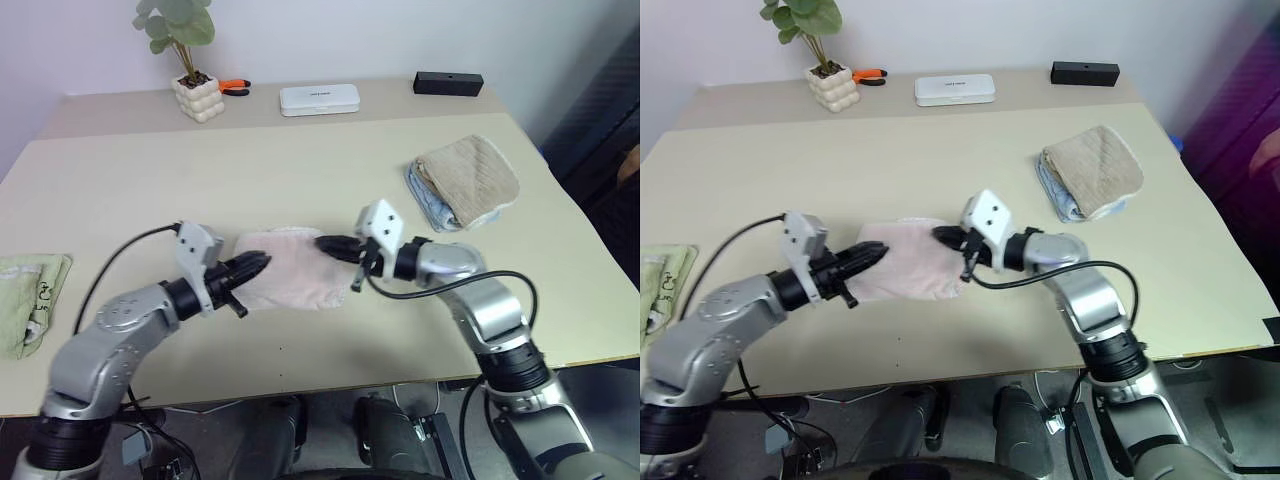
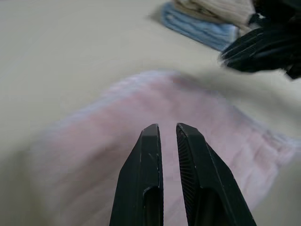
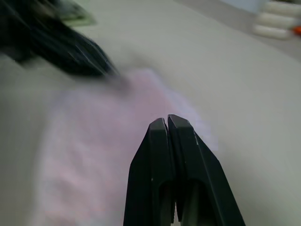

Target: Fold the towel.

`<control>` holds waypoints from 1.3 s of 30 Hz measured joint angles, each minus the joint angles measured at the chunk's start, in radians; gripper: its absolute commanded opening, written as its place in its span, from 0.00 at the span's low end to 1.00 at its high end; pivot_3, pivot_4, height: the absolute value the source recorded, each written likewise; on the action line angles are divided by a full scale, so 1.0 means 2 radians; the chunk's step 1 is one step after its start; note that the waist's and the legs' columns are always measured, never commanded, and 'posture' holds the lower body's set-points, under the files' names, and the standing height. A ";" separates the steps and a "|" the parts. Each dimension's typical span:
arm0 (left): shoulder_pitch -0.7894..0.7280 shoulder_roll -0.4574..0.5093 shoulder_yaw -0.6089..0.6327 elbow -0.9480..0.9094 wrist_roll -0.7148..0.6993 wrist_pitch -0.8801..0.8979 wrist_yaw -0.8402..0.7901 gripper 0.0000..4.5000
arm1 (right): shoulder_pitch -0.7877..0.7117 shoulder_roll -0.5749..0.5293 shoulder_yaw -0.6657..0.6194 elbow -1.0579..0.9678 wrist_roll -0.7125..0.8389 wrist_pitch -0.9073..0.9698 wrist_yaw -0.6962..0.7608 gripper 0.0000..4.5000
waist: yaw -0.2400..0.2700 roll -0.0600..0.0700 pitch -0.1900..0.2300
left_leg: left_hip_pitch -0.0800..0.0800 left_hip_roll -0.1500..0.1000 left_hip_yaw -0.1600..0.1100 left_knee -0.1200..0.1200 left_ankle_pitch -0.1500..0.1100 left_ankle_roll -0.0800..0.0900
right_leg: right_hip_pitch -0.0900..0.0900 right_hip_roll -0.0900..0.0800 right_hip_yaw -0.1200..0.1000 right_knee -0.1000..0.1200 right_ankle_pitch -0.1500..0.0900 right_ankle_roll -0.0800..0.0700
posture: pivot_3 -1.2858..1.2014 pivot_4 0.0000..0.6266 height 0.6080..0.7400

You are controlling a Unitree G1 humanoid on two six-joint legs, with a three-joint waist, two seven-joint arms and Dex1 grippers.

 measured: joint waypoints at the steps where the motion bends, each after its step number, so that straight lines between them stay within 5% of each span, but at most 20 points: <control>1: 0.000 -0.002 -0.014 0.016 0.016 -0.008 -0.003 0.12 | 0.000 0.007 0.012 0.011 -0.011 0.000 -0.010 0.01 | 0.000 0.000 0.000 | 0.000 0.000 0.000 0.000 0.000 0.000 | 0.000 0.000 0.000 0.000 0.000 0.000 | 0.52 0.24 1.00; 12: 0.028 -0.033 -0.038 0.061 0.098 -0.084 -0.008 0.12 | 0.029 0.001 0.036 0.069 -0.067 -0.034 -0.050 0.01 | 0.000 0.000 -0.001 | 0.001 0.000 0.000 0.000 0.000 0.000 | 0.000 0.000 0.000 0.000 0.000 0.000 | 0.52 0.24 1.00; 16: 0.042 -0.040 0.014 0.036 0.072 -0.074 0.006 0.12 | 0.017 -0.024 -0.005 0.058 -0.046 -0.028 -0.033 0.28 | 0.001 0.000 -0.001 | 0.000 0.000 0.000 0.001 0.000 0.000 | 0.000 0.000 -0.001 0.000 0.000 0.000 | 0.52 0.24 1.00; 22: 0.056 -0.029 0.119 0.014 0.008 -0.018 0.033 0.78 | 0.016 -0.074 -0.035 0.000 -0.002 -0.014 0.023 0.98 | -0.001 0.000 -0.001 | 0.000 0.000 0.000 0.000 0.000 0.000 | 0.001 0.000 -0.001 0.000 0.000 0.000 | 0.52 0.24 1.00; 24: 0.066 -0.044 0.141 0.015 -0.040 0.024 0.043 0.99 | 0.019 -0.082 -0.030 -0.017 0.009 -0.007 0.043 1.00 | 0.000 0.000 -0.001 | 0.000 0.000 0.000 0.000 0.000 0.000 | 0.000 0.000 -0.001 0.000 0.000 0.000 | 0.52 0.24 1.00; 31: 0.059 -0.086 0.168 0.030 -0.161 0.148 0.108 0.99 | 0.032 -0.091 -0.011 -0.049 0.017 -0.018 0.064 1.00 | 0.002 0.000 -0.001 | 0.000 0.000 -0.001 0.002 0.000 0.000 | 0.000 0.000 -0.002 0.000 0.000 0.000 | 0.52 0.24 1.00; 39: 0.010 -0.125 0.140 0.044 -0.197 0.202 0.154 0.94 | 0.035 -0.089 -0.001 -0.051 0.006 -0.030 0.055 1.00 | 0.002 0.000 -0.001 | 0.000 0.000 -0.001 0.002 0.000 0.000 | 0.001 0.000 -0.001 0.000 0.000 0.000 | 0.52 0.24 1.00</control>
